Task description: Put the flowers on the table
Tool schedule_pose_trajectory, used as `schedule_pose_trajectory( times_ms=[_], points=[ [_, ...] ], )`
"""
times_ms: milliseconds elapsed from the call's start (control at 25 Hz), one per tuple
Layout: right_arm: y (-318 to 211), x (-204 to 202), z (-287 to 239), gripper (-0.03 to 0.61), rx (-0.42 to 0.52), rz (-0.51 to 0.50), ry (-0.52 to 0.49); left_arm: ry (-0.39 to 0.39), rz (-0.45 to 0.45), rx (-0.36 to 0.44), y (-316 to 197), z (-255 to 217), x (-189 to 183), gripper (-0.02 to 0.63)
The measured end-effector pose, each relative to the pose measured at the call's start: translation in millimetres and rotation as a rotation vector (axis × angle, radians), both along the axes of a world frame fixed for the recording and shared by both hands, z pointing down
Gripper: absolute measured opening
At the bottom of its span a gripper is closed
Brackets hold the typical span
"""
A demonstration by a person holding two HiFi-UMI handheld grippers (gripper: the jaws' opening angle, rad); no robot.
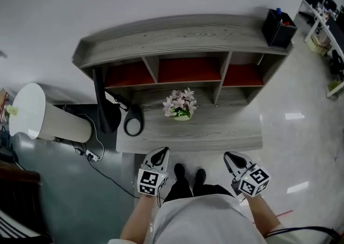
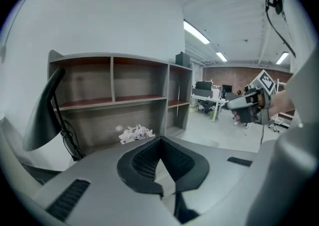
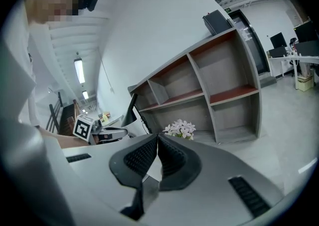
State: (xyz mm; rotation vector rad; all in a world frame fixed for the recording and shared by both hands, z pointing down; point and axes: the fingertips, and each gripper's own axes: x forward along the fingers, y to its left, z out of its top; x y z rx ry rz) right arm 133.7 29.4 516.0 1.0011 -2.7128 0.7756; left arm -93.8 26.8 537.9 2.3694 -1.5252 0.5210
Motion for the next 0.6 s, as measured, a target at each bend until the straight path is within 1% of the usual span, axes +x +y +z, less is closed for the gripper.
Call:
schedule_pose_trajectory(
  times_ms=[160, 240, 440, 600],
  points=[
    [9.9, -5.3, -0.8, 0.018, -0.002, 0.002, -0.002, 0.111, -0.025, -0.034, 36.6, -6.9, -26.0, 0.009],
    [14.5, -9.3, -3.9, 0.018, 0.003, 0.011, -0.012, 0.144, -0.043, -0.032, 50.3, -14.7, -41.1, 0.009],
    [24.9, -18.4, -13.1, 0.018, 0.032, 0.036, -0.02, 0.184, -0.048, 0.018, 70.5, -37.5, -63.7, 0.009],
    [42.1, -35.2, -24.7, 0.018, 0.052, 0.065, -0.016, 0.172, -0.016, 0.039, 82.9, -44.3, -76.9, 0.009]
  ],
)
